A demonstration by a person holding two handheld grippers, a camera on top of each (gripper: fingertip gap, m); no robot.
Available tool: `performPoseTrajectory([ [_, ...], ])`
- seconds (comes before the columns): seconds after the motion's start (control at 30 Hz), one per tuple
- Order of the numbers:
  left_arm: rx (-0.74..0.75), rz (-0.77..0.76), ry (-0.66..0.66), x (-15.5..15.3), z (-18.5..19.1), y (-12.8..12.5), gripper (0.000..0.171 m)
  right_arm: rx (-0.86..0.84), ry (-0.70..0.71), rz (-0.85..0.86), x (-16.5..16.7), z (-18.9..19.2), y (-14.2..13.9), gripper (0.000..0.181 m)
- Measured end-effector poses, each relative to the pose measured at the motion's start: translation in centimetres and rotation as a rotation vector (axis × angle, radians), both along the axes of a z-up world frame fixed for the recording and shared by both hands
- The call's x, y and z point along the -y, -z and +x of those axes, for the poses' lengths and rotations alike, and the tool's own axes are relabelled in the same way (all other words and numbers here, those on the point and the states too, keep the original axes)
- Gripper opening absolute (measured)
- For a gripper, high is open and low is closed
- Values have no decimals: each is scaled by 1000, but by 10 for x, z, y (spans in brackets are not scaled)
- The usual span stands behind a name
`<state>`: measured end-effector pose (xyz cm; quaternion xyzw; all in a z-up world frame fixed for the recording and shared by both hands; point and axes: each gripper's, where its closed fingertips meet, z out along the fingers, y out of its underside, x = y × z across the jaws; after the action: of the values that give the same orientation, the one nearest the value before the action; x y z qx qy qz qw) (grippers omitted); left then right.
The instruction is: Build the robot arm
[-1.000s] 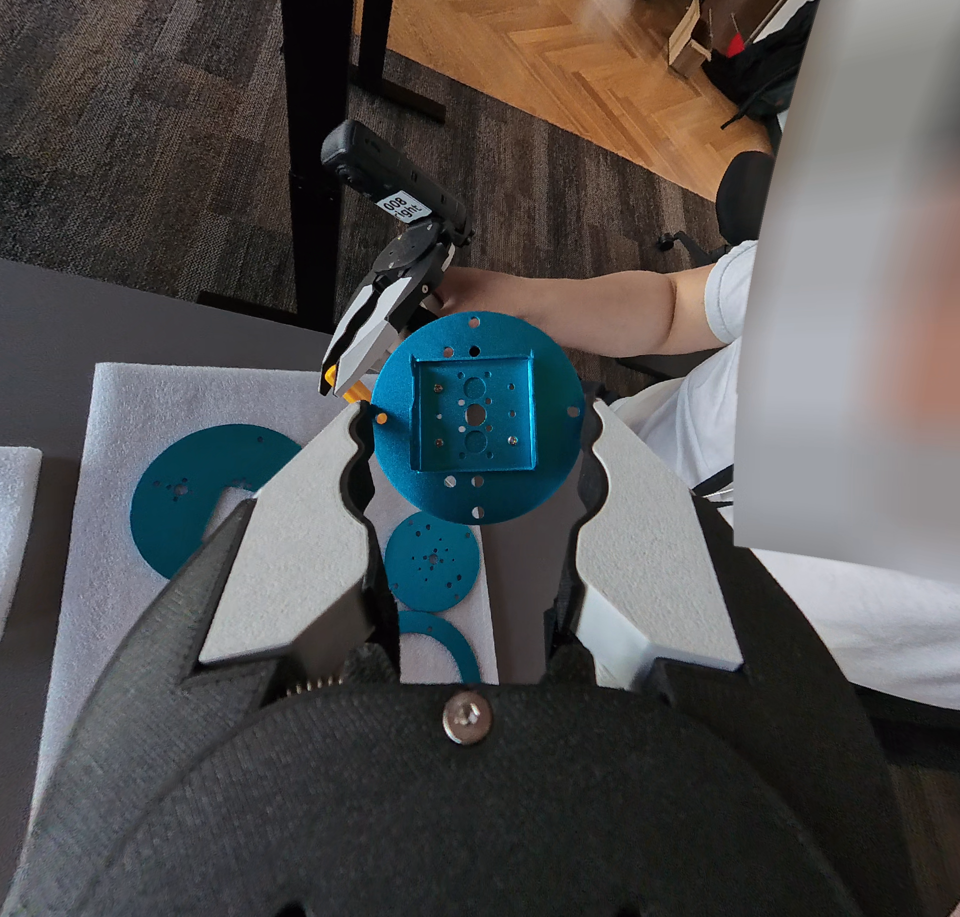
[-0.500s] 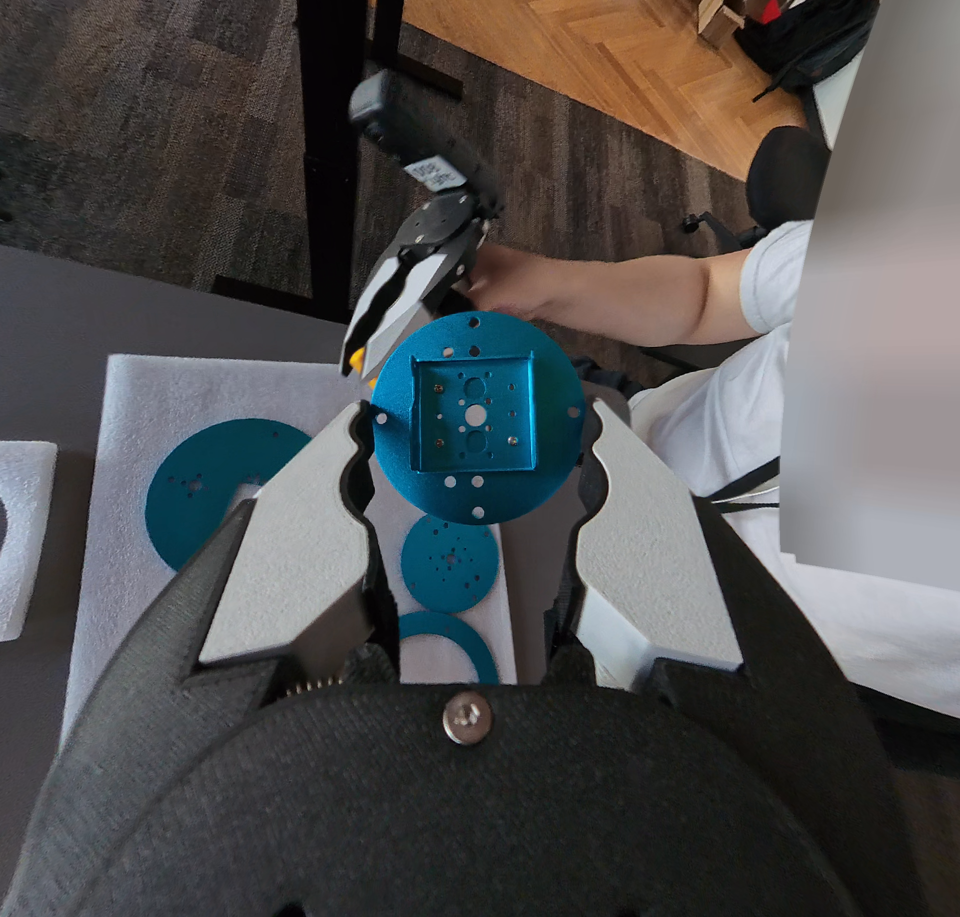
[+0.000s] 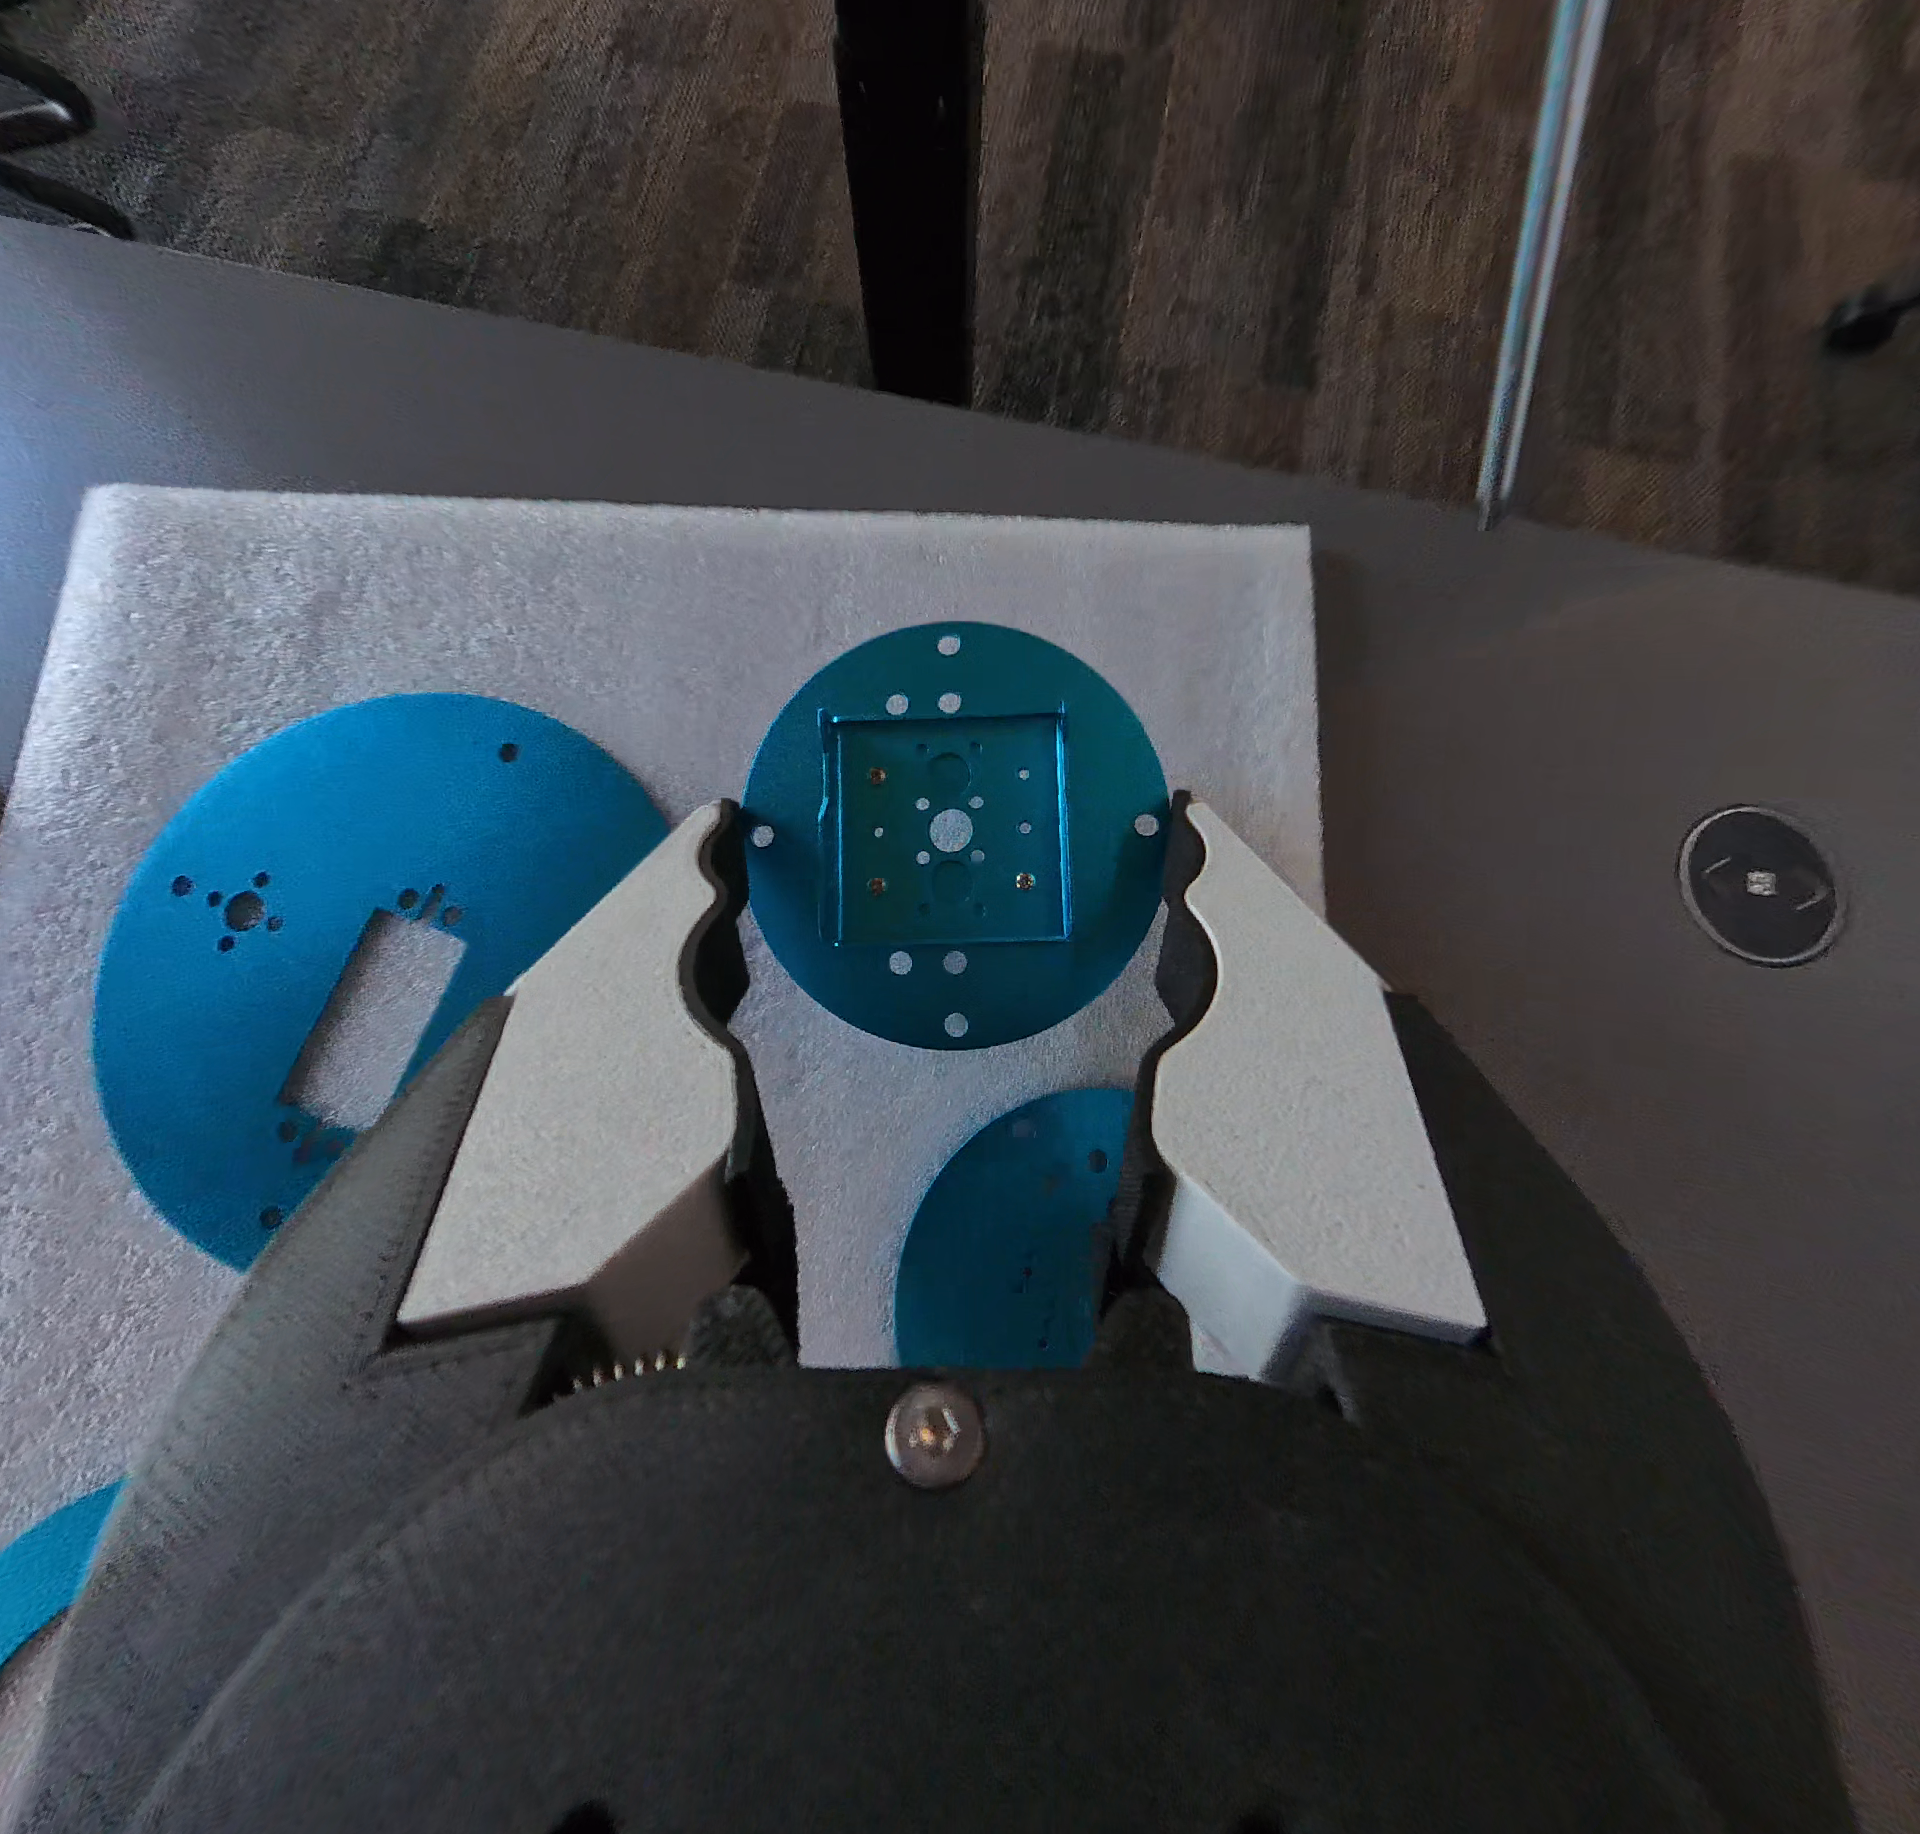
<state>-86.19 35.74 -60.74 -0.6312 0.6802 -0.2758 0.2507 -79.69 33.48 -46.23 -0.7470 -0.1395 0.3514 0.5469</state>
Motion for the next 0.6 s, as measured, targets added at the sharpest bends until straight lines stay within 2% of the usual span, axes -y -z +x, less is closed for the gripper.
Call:
performPoseTrajectory([
  [0.1,-26,59,32,9,4,16,80,52,-7,31,1,-6,-7,18],
  [0.33,68,-35,23,12,2,14,85,24,-75,122,-15,-32,-11,18],
  [0.43,84,-45,10,9,-10,5,85,35,-94,204,-25,-43,-16,18],
  [0.6,190,-92,-4,-1,-19,-20,69,117,-142,232,-39,-61,-3,18],
])
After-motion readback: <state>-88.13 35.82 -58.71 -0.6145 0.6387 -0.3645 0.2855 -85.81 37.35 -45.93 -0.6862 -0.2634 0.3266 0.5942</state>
